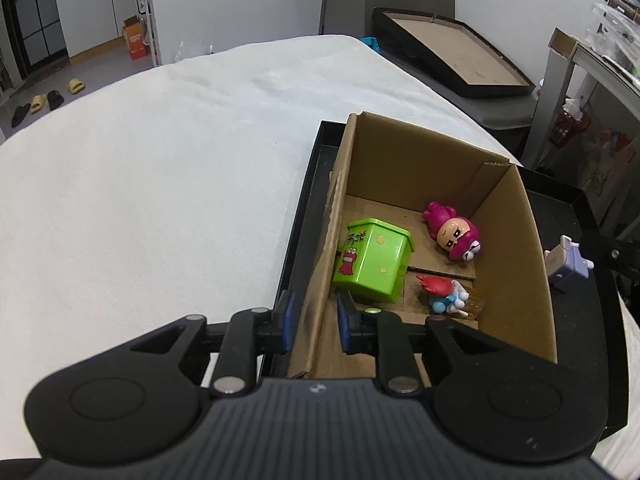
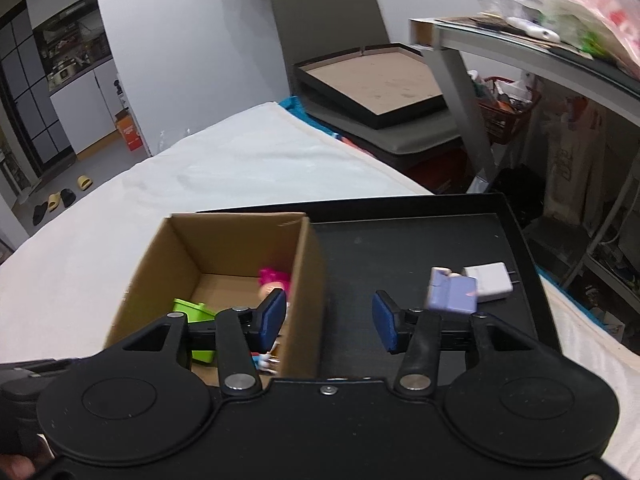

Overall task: Organize rigid objects
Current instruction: 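Move the right gripper back to the lavender cube and grasp it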

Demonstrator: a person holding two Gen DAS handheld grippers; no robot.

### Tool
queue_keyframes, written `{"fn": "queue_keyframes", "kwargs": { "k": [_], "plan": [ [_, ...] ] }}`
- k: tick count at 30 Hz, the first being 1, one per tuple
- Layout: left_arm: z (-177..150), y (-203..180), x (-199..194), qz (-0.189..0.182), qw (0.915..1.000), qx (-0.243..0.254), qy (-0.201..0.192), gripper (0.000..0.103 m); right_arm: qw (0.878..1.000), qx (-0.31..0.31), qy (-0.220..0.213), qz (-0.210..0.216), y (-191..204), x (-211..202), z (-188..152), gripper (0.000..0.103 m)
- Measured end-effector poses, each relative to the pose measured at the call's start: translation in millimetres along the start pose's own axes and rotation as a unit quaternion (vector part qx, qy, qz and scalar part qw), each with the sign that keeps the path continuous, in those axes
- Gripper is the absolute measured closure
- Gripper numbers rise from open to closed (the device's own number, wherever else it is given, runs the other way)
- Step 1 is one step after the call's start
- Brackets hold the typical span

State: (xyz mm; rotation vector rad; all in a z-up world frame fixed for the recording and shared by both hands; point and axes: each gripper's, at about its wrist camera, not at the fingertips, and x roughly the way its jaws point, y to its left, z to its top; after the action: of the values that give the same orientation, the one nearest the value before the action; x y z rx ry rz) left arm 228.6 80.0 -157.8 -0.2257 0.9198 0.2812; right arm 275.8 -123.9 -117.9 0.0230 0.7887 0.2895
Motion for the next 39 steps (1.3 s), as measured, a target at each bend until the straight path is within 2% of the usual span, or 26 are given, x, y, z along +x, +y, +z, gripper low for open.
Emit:
{"fn": "queue_keyframes", "kwargs": {
  "k": [3, 7, 10, 17, 25, 30, 37, 39],
  "plan": [
    [1.8, -6.6, -2.7, 0.011, 0.9999, 0.008, -0.003, 0.075, 1.000, 0.005, 0.000, -0.003, -15.0, 3.6, -1.3, 0.052],
    [3.7, -20.7, -9.1, 0.020, 0.9994, 0.025, -0.011, 0.070, 1.000, 0.014, -0.012, -0.017, -36.4, 8.4, -7.1, 0.043],
    [5.6, -33.7, -11.6, 0.035, 0.9985, 0.037, -0.017, 0.061, 0.999, 0.029, -0.019, -0.027, -53.1, 16.0, -12.3, 0.043],
    [14.5, -55.0, -10.3, 0.070, 0.9956, 0.056, -0.029, 0.054, 0.998, 0.045, -0.016, -0.042, -80.2, 36.5, -21.4, 0.042],
    [20.4, -78.7, -2.2, 0.110, 0.9893, 0.090, -0.033, 0.042, 0.996, 0.082, -0.007, -0.031, -97.0, 58.2, -22.8, 0.041],
    [21.8, -91.6, 5.7, 0.132, 0.9845, 0.111, -0.030, 0.040, 0.996, 0.088, -0.018, -0.021, -96.7, 70.9, -23.4, 0.036],
    [20.6, -106.3, 9.5, 0.152, 0.9798, 0.128, -0.025, 0.039, 0.996, 0.087, -0.005, -0.025, -101.6, 84.4, -25.8, 0.037],
    [20.4, -109.0, 8.4, 0.152, 0.9793, 0.131, -0.024, 0.039, 0.996, 0.086, -0.002, -0.025, -103.0, 87.5, -26.3, 0.046]
  ]
}}
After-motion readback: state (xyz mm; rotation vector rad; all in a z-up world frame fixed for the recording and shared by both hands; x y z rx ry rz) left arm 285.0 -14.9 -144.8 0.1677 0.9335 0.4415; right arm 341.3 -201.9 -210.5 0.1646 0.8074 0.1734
